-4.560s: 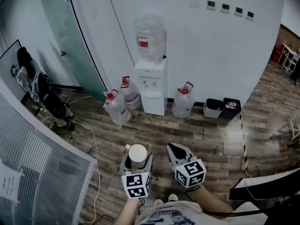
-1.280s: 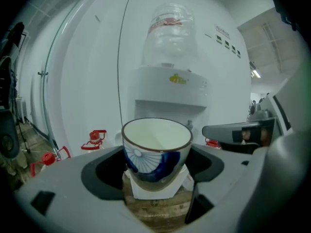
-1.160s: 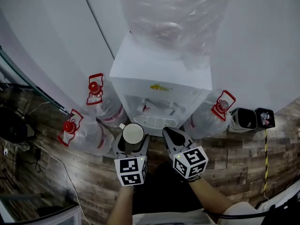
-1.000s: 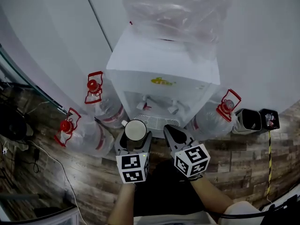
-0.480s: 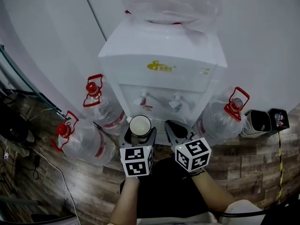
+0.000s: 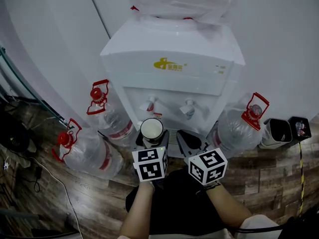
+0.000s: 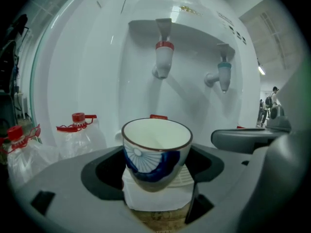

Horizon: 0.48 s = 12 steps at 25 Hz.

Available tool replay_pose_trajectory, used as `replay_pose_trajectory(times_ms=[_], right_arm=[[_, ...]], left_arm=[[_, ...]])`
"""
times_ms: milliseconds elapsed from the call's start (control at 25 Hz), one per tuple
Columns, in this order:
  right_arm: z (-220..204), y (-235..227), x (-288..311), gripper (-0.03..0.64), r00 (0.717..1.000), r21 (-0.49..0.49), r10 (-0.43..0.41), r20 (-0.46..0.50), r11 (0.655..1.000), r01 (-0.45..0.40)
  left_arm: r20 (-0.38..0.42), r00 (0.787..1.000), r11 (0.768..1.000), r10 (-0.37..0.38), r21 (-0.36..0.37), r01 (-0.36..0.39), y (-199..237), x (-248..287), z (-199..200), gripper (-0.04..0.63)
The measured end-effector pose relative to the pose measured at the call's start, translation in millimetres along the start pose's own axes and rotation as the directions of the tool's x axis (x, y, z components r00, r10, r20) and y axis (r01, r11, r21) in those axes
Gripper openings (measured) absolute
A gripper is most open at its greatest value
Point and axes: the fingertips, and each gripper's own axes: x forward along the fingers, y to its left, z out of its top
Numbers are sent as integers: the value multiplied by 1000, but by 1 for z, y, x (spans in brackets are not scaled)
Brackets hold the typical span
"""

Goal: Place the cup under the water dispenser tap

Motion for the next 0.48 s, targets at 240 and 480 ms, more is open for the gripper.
replay_pose_trajectory(times_ms=[240, 480], right_arm=[[-2, -12, -2, 21, 1000, 2, -14, 2, 1000, 14], [-8, -15, -1, 21, 1000, 12, -13, -4, 1000, 13]], left_arm=[[-6, 1000, 999, 24, -30, -25, -1, 14, -6, 423], [5, 999, 998, 43, -42, -43, 0, 21, -11, 423]])
